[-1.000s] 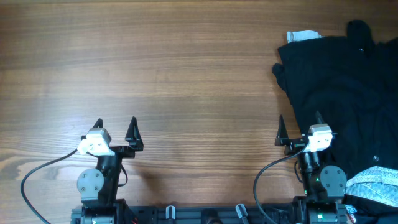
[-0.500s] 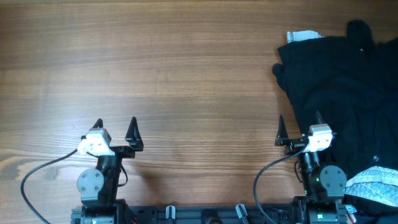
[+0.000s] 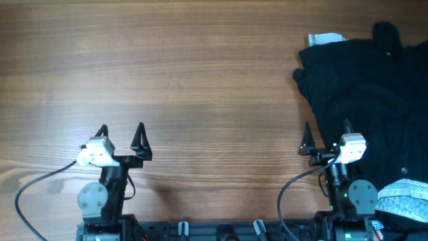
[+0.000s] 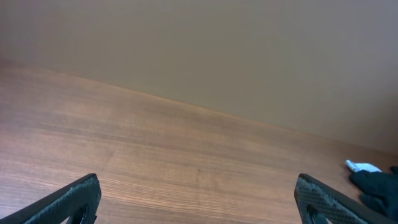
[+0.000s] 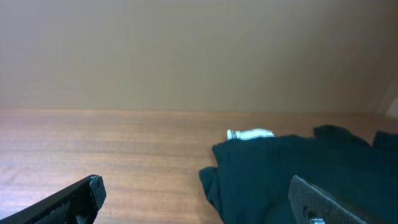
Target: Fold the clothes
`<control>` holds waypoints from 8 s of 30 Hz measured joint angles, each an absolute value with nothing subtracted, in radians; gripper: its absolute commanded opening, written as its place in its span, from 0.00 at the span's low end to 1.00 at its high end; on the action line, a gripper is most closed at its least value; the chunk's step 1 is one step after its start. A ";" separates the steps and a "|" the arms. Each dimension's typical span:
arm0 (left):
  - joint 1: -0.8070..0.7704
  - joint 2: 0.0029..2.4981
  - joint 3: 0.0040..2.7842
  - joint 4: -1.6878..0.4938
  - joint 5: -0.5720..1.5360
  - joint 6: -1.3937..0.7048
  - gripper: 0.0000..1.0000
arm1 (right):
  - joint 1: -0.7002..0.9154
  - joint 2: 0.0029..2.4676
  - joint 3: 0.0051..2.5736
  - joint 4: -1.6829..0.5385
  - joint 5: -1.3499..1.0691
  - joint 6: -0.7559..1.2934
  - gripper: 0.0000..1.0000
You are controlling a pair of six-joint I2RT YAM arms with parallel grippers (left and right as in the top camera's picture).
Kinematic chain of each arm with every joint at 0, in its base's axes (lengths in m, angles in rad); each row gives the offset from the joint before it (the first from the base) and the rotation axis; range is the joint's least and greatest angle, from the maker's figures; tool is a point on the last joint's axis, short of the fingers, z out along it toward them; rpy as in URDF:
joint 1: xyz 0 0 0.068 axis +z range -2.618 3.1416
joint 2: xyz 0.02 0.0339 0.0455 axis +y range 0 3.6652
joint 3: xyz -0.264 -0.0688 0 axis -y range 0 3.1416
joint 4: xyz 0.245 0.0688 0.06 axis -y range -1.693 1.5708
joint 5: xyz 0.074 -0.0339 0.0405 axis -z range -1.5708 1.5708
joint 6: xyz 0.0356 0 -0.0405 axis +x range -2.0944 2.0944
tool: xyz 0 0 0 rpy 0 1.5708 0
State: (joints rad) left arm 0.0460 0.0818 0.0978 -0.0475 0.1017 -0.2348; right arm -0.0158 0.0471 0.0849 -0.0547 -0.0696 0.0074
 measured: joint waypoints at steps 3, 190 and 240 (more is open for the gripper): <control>0.046 0.236 0.211 -0.070 0.102 -0.236 1.00 | -0.016 0.147 0.186 -0.119 -0.056 0.007 1.00; -0.607 1.967 1.083 -1.124 0.364 -0.905 0.04 | -0.044 1.416 1.135 -0.892 -0.022 0.282 0.04; -0.015 1.828 2.263 -0.706 0.029 -0.382 0.04 | 0.131 1.701 2.115 -0.495 -0.054 0.125 0.04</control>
